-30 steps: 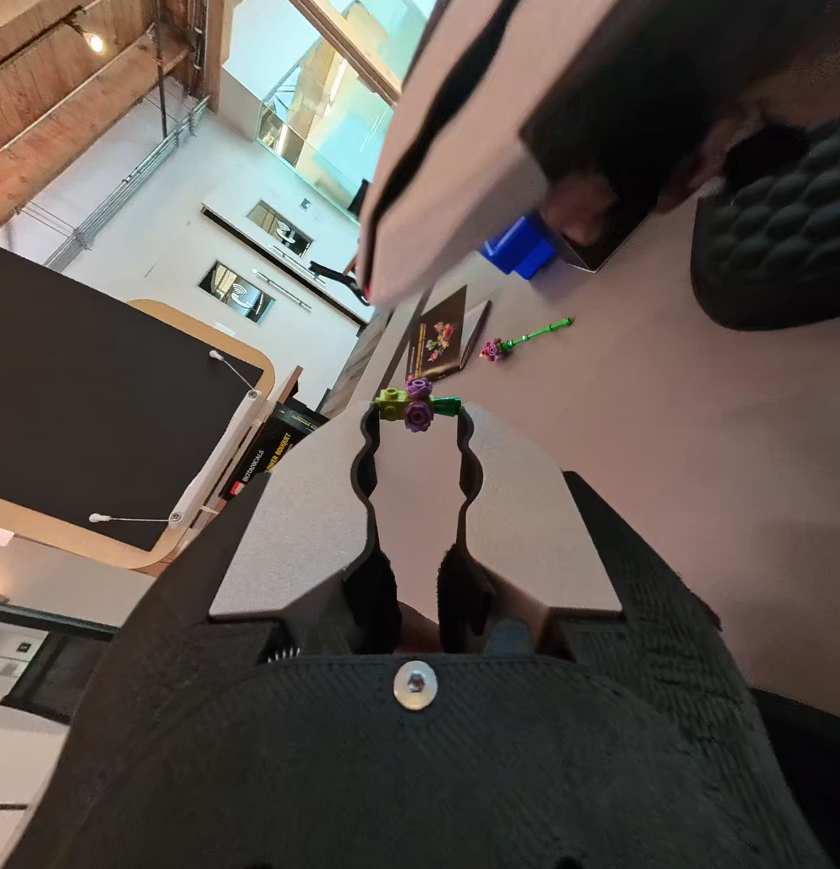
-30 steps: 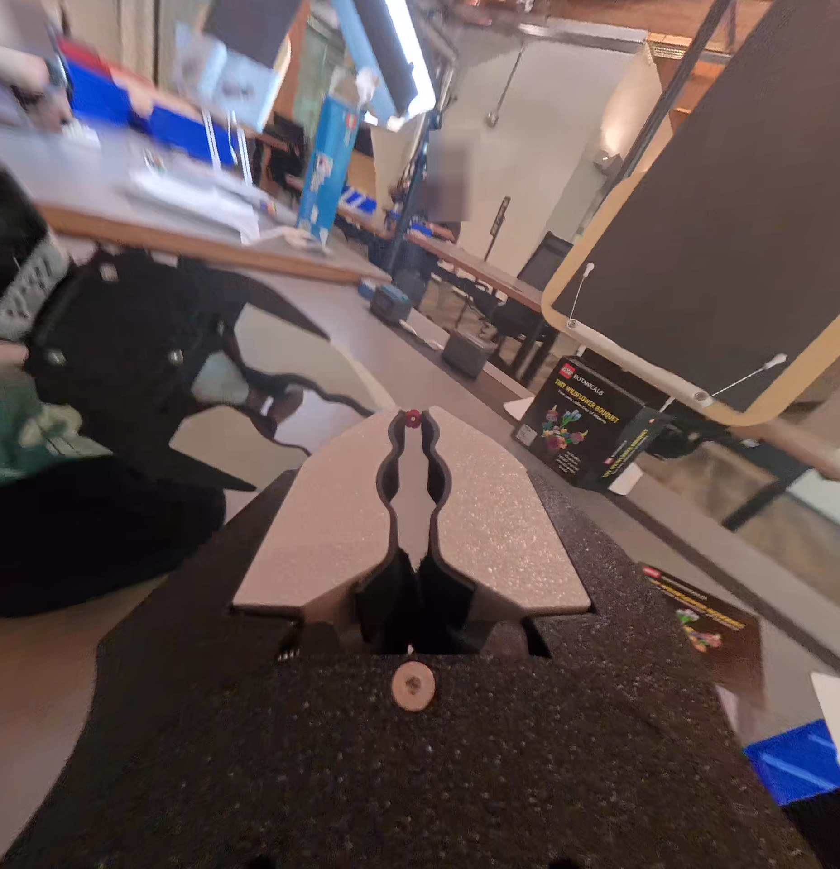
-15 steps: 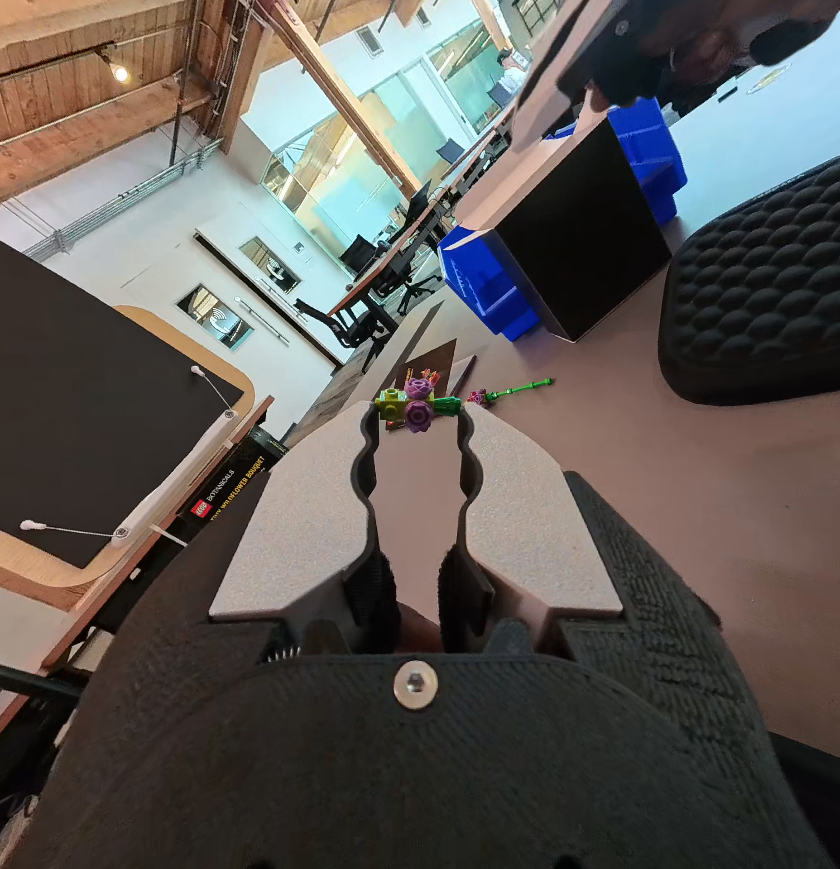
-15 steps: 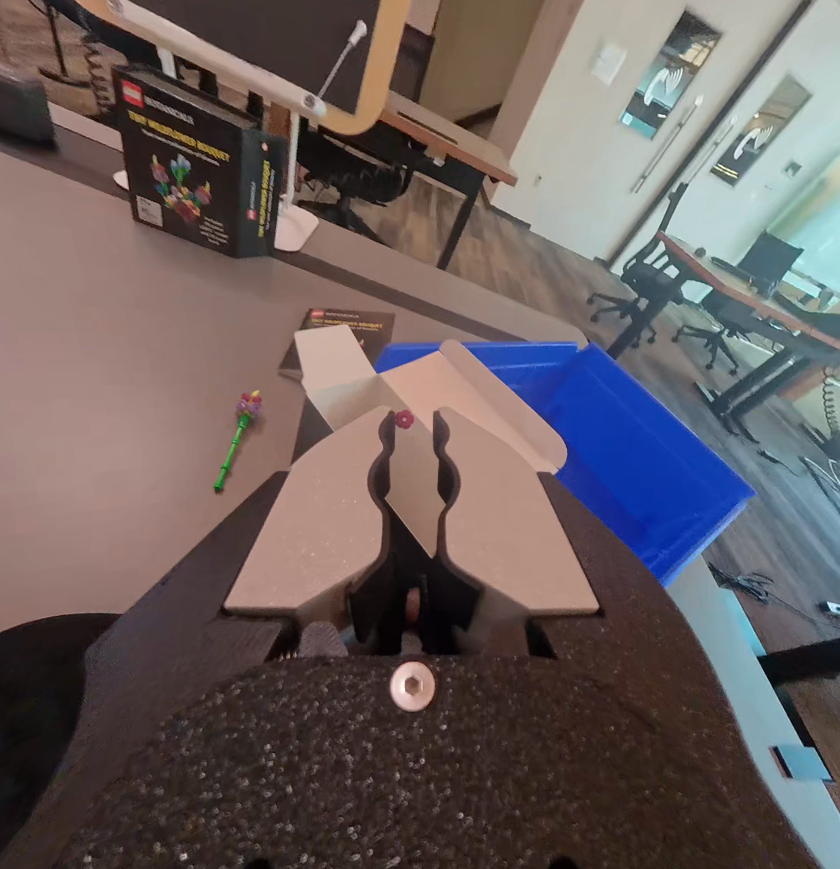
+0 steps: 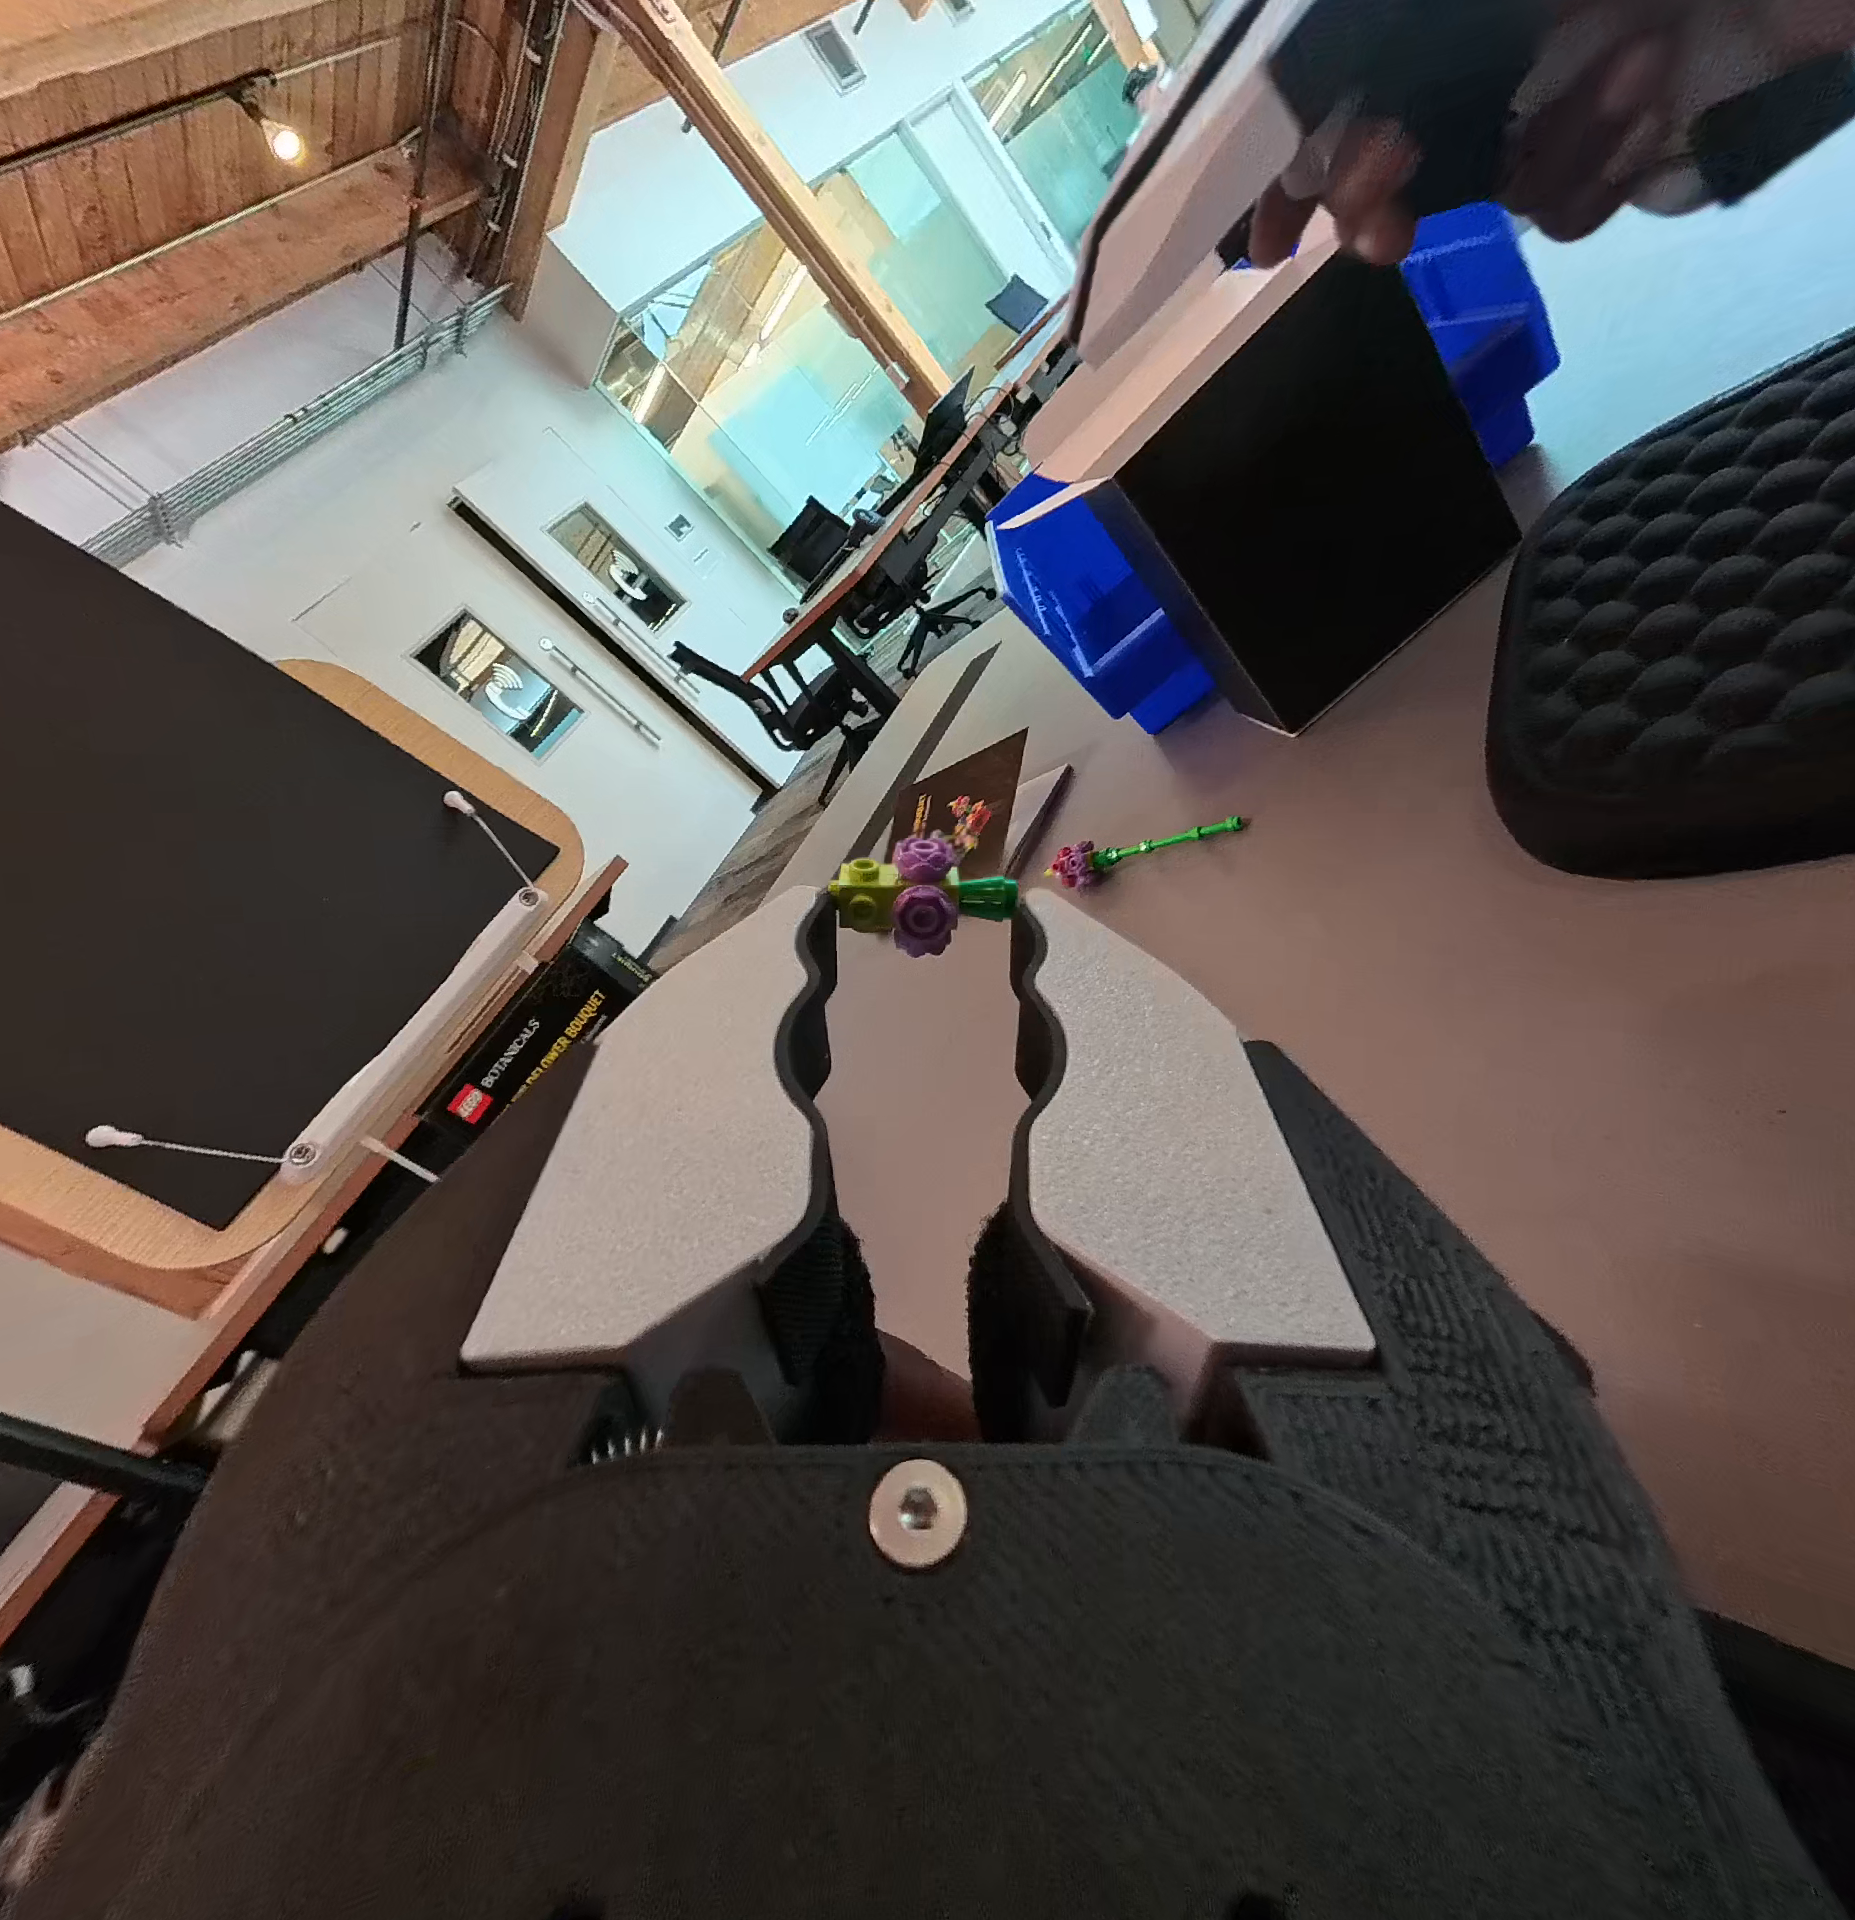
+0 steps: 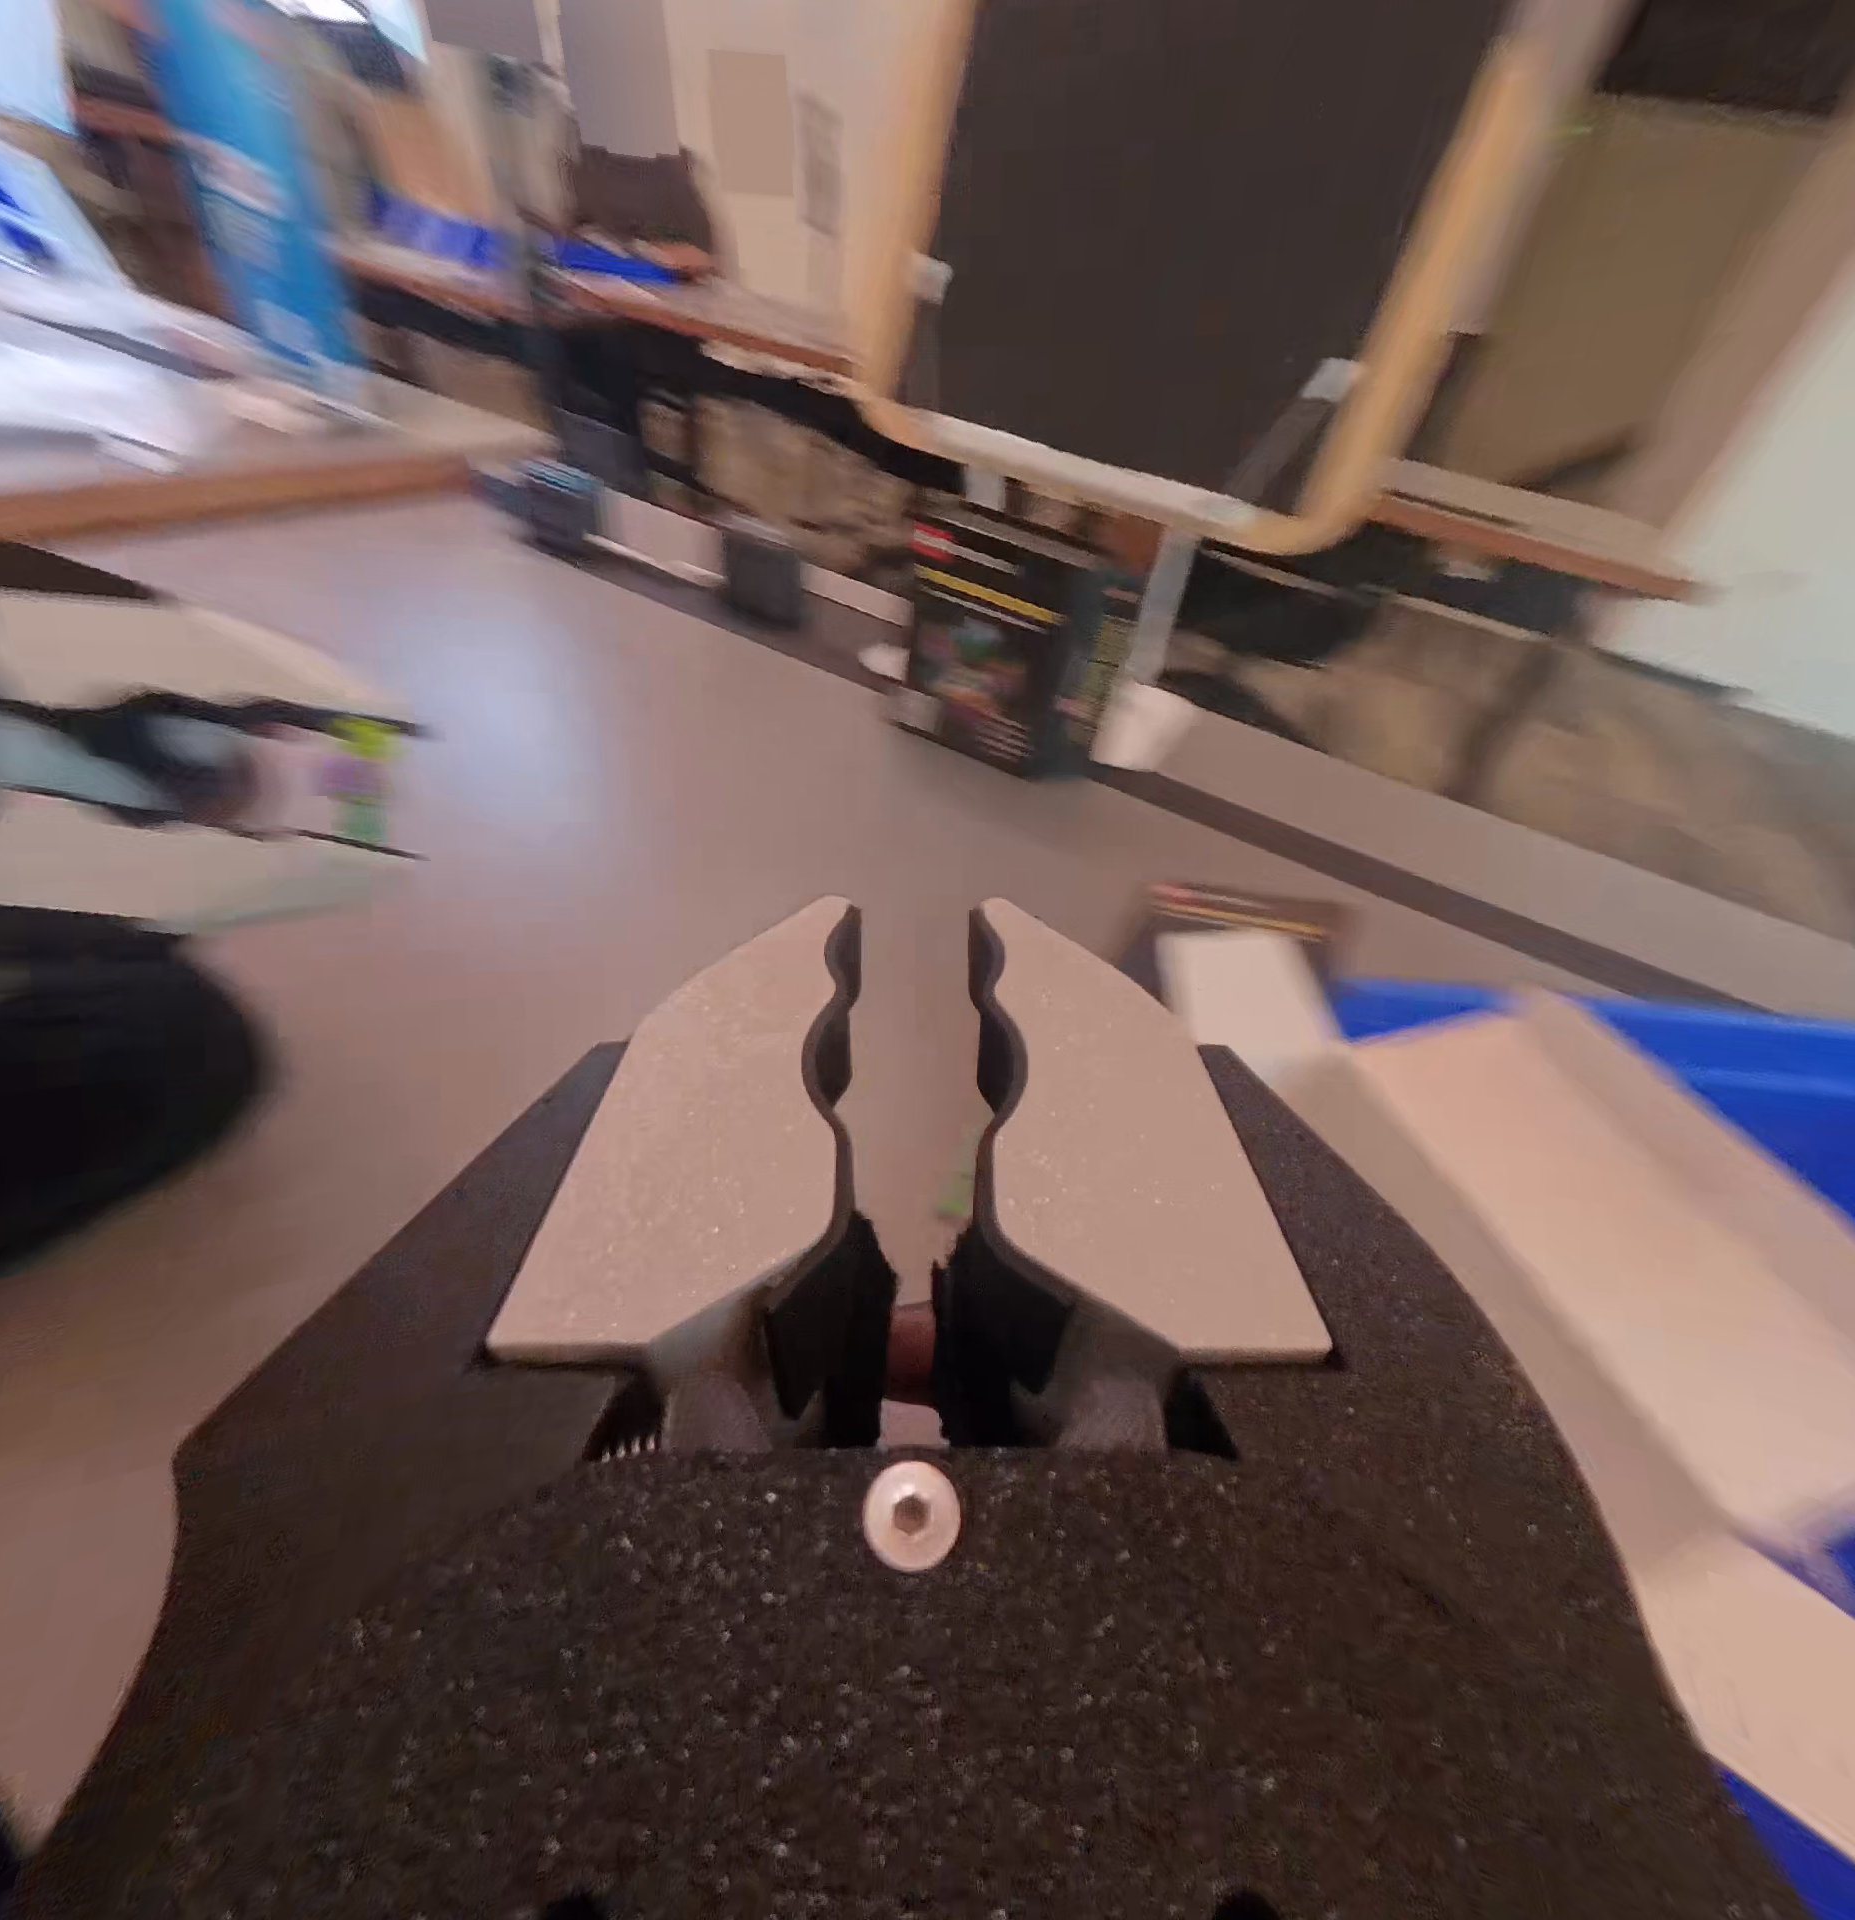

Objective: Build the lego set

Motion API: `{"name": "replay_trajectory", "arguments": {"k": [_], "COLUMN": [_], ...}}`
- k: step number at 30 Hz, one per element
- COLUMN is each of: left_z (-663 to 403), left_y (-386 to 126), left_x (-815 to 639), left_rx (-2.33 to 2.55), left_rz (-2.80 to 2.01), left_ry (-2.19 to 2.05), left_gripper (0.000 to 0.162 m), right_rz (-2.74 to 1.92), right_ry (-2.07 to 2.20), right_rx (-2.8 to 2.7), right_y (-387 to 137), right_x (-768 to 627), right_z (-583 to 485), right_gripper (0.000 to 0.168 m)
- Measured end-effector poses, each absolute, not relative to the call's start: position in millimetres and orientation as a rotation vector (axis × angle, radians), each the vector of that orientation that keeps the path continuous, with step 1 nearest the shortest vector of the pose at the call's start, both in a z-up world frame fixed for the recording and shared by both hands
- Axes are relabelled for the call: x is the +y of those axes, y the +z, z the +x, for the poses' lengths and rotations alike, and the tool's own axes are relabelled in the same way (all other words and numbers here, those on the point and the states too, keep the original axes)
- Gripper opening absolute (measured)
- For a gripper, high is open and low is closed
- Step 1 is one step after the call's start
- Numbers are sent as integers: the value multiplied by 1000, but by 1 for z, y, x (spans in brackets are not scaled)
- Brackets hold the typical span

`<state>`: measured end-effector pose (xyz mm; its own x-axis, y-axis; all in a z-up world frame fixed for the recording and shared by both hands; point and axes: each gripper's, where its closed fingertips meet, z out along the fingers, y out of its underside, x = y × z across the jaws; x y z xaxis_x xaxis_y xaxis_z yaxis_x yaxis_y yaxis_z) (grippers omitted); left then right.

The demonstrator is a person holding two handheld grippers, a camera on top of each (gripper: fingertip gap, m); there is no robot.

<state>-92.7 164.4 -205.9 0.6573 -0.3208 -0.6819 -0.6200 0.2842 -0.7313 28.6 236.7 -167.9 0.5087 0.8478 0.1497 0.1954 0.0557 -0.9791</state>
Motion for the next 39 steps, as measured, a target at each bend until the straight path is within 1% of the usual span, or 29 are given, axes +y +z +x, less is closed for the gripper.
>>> {"name": "replay_trajectory", "arguments": {"k": [2, 5, 9, 20, 29, 35, 39], "left_z": [-95, -95, -92, -90, -82, -81, -89], "left_y": [-208, -209, -212, -214, -221, -230, -233], "left_x": [166, 167, 167, 166, 163, 168, 171], "left_rx": [894, 919, 964, 995, 1057, 1044, 1010], "left_rz": [-1326, -1318, -1298, -1286, -1290, -1384, -1438], "left_ry": [284, 358, 423, 436, 376, 308, 293], "left_gripper": [32, 32, 32, 32, 32, 31, 32], "right_rz": [-1423, -1414, -1442, -1398, -1190, -974, -883], "right_ry": [836, 927, 961, 899, 610, 181, 101], "right_rx": [-1066, -1180, -1258, -1323, -1528, -1592, -1541], "right_y": [-171, -186, -203, -207, -212, -218, -212], "right_x": [202, 170, 156, 157, 153, 157, 155], "right_z": [-4, -42, -74, -89, -84, -83, -83], "right_gripper": [20, 19, 18, 10, 9, 9, 9]}}
